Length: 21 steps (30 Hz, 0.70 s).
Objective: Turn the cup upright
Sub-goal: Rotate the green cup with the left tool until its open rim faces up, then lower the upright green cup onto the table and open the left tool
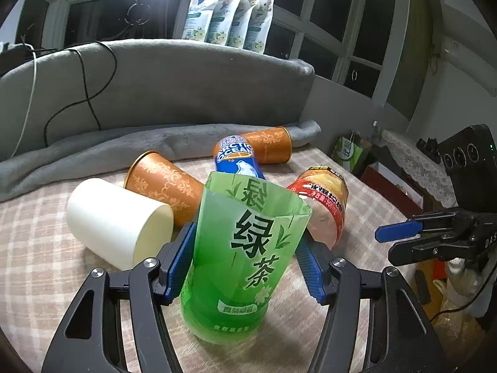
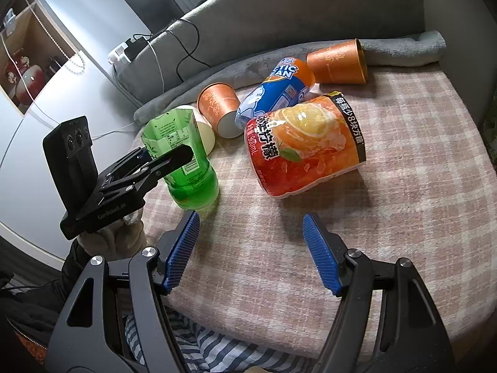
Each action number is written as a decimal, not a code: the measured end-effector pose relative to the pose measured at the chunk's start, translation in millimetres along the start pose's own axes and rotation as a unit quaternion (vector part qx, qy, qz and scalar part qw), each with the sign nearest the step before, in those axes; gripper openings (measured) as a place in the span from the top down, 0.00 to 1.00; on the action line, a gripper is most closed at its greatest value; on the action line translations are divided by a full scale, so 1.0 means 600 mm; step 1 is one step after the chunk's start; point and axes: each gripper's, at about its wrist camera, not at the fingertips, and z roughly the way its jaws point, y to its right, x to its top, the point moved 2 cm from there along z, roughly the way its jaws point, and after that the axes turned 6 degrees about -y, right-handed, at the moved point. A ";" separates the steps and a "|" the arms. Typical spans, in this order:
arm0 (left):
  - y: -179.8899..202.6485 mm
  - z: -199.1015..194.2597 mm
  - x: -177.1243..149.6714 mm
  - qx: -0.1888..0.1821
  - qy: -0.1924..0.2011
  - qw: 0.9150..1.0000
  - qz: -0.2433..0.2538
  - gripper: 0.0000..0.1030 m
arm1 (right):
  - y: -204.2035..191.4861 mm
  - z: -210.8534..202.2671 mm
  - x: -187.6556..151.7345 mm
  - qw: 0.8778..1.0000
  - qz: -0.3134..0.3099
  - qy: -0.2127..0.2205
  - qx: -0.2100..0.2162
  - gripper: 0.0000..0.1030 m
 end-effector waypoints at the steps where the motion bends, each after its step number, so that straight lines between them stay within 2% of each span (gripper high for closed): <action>1: 0.000 -0.001 -0.001 0.000 0.000 1.000 -0.001 0.40 | -0.001 0.001 -0.001 1.000 -0.001 0.000 0.000 0.30; 12: 0.004 -0.022 -0.016 0.020 0.000 1.000 0.010 0.42 | -0.018 -0.003 -0.004 1.000 -0.015 0.006 -0.008 0.30; 21: 0.010 -0.037 -0.019 0.029 0.000 0.999 0.014 0.41 | -0.038 -0.011 -0.006 0.999 -0.035 0.023 -0.031 0.30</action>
